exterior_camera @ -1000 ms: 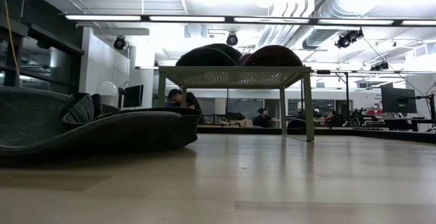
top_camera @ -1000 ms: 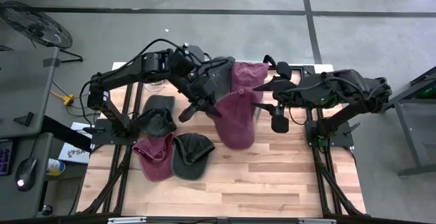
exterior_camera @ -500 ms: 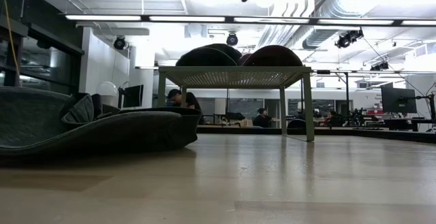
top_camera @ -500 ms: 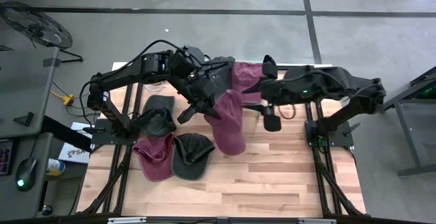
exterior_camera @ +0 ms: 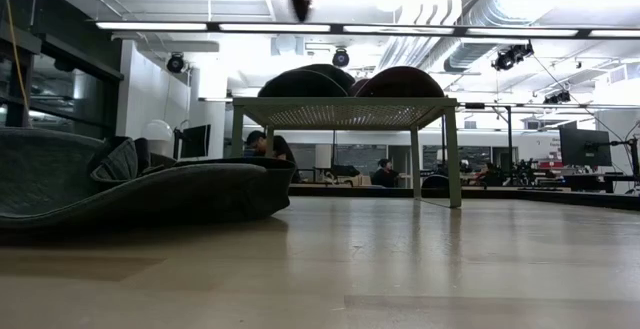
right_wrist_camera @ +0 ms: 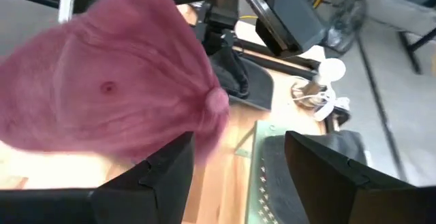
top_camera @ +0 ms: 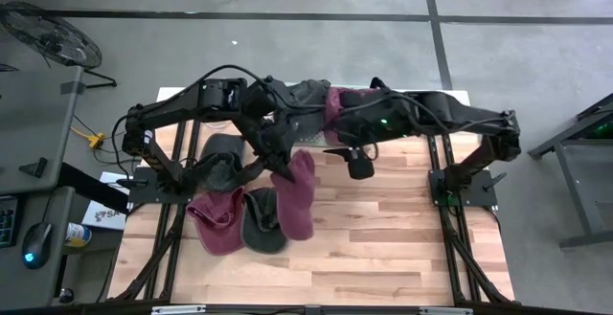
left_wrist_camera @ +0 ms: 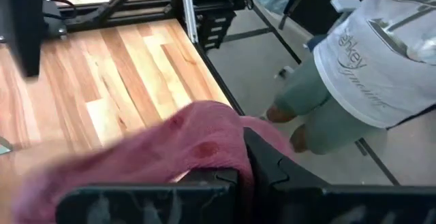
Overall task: Pick & Place hat
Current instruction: Stack the right dark red cap on the other dark red cap on the shelf
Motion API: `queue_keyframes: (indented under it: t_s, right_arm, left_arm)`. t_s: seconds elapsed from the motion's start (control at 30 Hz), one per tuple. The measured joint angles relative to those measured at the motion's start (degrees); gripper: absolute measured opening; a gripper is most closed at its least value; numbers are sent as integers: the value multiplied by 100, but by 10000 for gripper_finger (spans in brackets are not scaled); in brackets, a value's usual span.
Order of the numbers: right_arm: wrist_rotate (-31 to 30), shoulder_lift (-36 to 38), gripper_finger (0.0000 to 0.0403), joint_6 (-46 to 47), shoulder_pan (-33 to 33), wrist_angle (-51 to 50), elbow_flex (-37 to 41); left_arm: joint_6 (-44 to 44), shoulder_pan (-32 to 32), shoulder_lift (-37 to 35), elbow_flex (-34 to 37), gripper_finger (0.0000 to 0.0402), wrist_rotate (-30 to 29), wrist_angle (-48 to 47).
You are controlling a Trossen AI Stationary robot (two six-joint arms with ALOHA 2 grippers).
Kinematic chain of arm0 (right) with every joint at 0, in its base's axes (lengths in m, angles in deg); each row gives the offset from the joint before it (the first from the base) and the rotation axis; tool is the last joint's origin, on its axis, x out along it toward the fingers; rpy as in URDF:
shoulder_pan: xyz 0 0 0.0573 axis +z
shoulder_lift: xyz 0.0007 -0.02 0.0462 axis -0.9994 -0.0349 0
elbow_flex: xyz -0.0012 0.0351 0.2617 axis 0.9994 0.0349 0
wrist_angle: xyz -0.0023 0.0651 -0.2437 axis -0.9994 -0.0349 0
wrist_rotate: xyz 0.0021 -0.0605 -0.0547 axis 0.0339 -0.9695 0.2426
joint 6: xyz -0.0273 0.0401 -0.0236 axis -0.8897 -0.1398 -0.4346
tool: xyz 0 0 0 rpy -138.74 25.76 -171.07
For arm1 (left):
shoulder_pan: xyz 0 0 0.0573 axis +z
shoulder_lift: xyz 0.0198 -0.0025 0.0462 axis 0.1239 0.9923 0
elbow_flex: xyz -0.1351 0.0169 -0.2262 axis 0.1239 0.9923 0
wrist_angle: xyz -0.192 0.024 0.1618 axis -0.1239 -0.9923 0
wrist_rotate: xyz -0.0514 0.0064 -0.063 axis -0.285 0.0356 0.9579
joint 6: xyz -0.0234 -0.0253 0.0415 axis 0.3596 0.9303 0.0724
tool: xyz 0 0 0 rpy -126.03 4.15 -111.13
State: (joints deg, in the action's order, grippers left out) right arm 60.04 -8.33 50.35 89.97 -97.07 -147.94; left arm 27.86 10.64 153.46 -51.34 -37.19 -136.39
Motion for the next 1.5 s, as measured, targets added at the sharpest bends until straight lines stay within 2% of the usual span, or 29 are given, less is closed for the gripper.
queue_keyframes:
  t_s: [0.23, 0.5, 0.93, 1.23, 1.5]
  right_arm:
    - [817, -328, 221, -287, -317, 221, 3]
    - [1788, -353, 221, -306, -605, 530, 4]
    - [2356, -761, 221, -350, -688, 670, 0]
    - [2380, -755, 220, -265, -636, 550, 2]
    - [1783, -782, 220, -415, -650, 574, 2]
  left_arm:
    - [-38, -69, 0, 0, 0, -18, -186]
    - [-33, -69, -2, 0, 0, -23, -373]
    - [-29, -67, -2, 0, 0, -150, -441]
    - [-26, -66, -2, 0, 0, -300, -446]
    - [-26, -65, -2, 0, 0, -300, -443]
